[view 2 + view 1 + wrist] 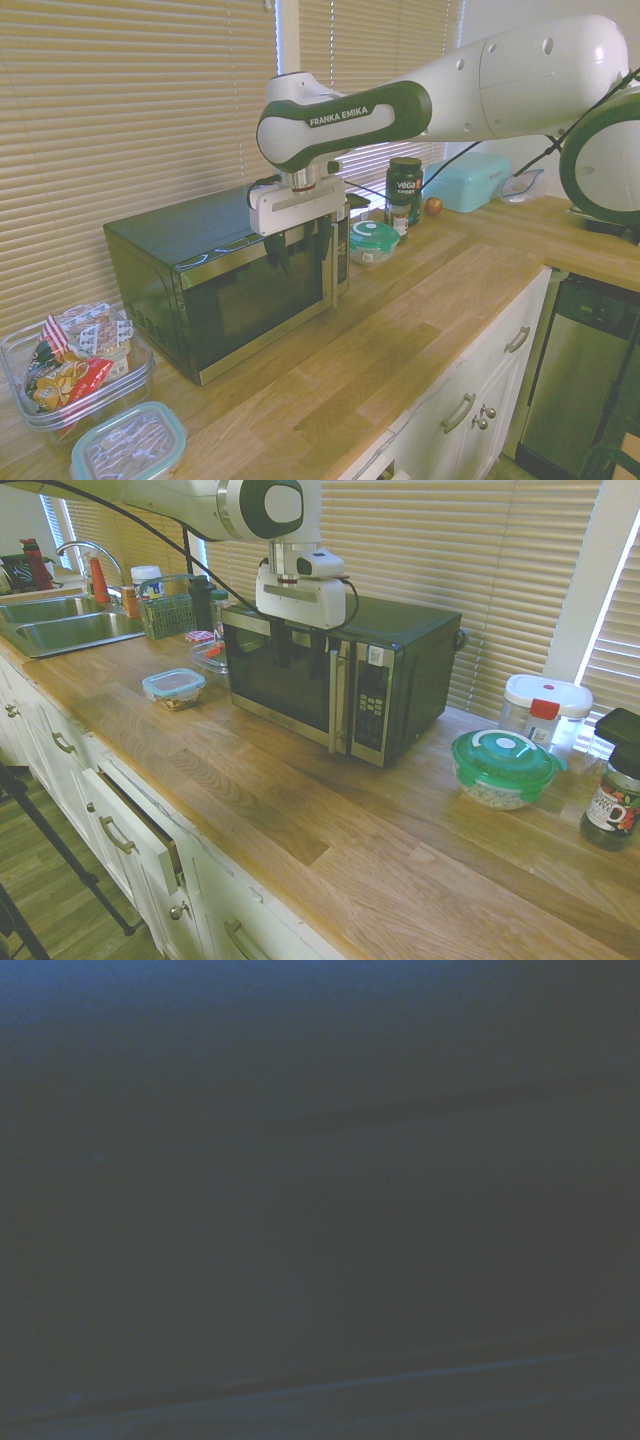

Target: Close the microwave

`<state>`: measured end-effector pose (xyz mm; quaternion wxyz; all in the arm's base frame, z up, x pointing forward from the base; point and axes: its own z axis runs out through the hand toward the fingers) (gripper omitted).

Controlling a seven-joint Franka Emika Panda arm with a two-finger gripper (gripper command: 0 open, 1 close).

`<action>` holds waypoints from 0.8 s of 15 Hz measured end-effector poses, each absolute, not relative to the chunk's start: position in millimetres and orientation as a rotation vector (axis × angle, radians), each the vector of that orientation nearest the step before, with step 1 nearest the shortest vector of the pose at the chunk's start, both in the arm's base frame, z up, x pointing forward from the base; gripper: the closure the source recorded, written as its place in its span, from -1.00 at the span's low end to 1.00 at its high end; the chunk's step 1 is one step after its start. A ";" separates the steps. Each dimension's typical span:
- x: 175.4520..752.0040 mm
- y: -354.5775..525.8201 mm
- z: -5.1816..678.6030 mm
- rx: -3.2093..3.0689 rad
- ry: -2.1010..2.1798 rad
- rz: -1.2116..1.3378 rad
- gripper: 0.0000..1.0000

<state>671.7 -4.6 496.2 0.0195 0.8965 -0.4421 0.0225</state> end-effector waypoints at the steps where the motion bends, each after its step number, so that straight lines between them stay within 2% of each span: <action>1: 674.2 -5.2 495.1 2.790 -1.365 0.051 -1.00; 5: 679.1 -12.3 489.1 2.809 -1.347 0.012 -1.00; 8: 673.0 -4.2 503.8 2.835 -1.331 0.094 -1.00; 12: 636.2 4.7 506.2 2.852 -1.313 0.116 -1.00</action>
